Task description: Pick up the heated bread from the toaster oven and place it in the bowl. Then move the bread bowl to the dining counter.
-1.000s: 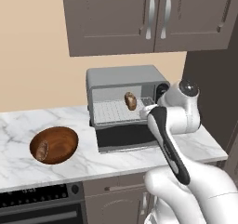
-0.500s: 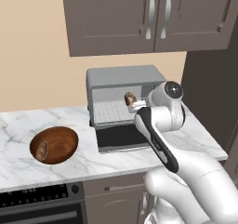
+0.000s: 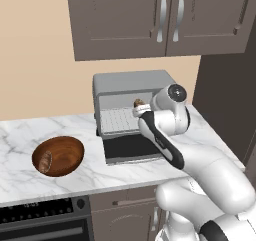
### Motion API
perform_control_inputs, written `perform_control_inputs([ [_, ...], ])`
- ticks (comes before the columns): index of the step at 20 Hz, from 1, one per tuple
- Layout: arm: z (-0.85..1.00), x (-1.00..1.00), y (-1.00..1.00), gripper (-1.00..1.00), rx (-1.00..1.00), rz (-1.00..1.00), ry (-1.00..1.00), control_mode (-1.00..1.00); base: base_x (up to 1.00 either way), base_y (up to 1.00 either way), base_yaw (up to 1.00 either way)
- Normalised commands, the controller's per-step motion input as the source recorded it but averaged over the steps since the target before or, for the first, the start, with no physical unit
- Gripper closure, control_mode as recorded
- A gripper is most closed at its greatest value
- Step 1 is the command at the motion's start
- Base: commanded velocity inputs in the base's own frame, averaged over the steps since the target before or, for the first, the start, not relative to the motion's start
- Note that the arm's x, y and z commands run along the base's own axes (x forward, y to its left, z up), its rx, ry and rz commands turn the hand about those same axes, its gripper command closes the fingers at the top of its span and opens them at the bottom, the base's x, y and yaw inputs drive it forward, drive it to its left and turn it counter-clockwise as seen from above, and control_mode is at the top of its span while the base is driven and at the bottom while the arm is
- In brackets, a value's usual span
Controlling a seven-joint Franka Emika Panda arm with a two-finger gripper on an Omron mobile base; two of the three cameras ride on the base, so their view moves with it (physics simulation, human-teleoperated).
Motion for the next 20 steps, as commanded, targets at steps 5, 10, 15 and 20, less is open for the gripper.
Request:
perform_control_inputs([
  [5, -0.16, 0.40, 0.00, -1.00, 0.00, 0.00, 0.00, -1.00, 0.00, 0.00, 0.00],
  [10, -0.19, 0.36, 0.00, -1.00, 0.00, -0.01, 0.00, -1.00, 0.00, 0.00, 0.00],
  [15, -0.20, 0.32, 0.00, -1.00, 0.00, -0.02, 0.00, -1.00, 0.00, 0.00, 0.00],
  [20, -0.11, 0.27, 0.00, -1.00, 0.00, -0.03, 0.00, -1.00, 0.00, 0.00, 0.00],
])
